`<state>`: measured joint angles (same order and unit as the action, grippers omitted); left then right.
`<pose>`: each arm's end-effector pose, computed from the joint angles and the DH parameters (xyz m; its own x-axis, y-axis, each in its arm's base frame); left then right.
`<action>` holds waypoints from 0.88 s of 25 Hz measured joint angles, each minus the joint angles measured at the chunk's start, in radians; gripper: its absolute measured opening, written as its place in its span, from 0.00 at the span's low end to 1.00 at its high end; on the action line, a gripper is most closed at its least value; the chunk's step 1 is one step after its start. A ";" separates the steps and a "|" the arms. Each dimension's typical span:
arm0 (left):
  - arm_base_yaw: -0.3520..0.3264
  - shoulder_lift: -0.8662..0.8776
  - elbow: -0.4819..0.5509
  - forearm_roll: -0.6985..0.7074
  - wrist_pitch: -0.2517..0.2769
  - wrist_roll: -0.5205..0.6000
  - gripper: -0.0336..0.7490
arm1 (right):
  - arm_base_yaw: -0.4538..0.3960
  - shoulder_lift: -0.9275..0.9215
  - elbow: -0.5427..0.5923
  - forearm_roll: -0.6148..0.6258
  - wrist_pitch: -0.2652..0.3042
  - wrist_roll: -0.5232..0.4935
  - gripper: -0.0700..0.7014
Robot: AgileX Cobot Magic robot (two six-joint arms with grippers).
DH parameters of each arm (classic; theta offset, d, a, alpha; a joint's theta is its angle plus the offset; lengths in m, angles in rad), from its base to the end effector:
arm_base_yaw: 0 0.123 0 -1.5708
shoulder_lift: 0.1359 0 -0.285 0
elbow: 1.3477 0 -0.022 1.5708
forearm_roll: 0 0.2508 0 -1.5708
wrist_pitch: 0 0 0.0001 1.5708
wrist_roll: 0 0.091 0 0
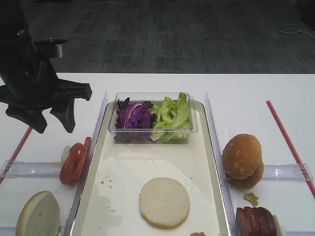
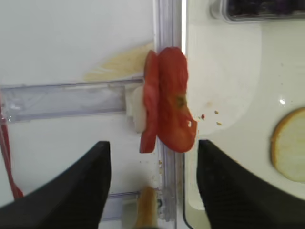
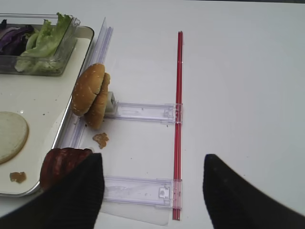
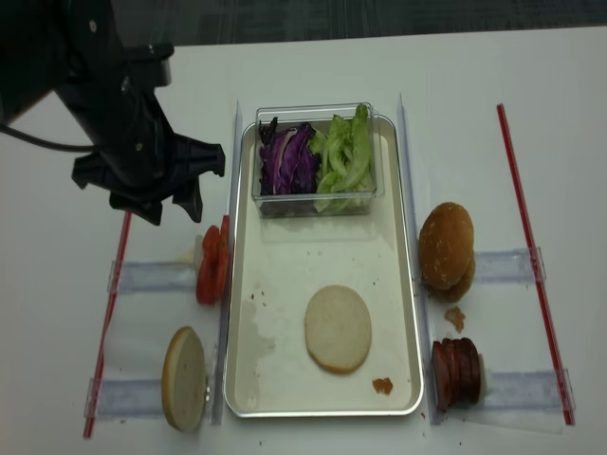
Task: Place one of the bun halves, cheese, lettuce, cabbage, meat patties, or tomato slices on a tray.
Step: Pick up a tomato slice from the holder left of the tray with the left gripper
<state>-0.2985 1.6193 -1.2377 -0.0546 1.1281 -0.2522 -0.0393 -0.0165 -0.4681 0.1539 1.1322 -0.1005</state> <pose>0.2969 -0.0961 0.2615 -0.9914 0.0207 -0.1295 0.0321 0.9957 -0.0873 -0.0070 0.0129 0.2635 -0.5242 -0.0138 -0.8515 -0.0971 0.9943 0.0437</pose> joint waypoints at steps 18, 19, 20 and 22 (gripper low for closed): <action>-0.157 0.151 -0.122 0.002 -0.022 -0.114 0.52 | 0.000 0.000 0.000 0.000 0.000 0.000 0.70; -0.157 0.155 -0.122 0.002 -0.022 -0.116 0.52 | 0.000 0.000 0.000 0.000 0.000 0.000 0.70; -0.157 0.157 -0.122 0.011 -0.022 -0.125 0.52 | 0.000 0.000 0.000 0.000 0.000 0.000 0.70; -0.157 0.157 -0.122 0.032 -0.023 -0.149 0.52 | 0.000 0.000 0.000 0.000 0.000 0.000 0.70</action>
<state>-0.4559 1.7764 -1.3595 -0.0222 1.1050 -0.4013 -0.0393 -0.0165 -0.4681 0.1539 1.1322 -0.1005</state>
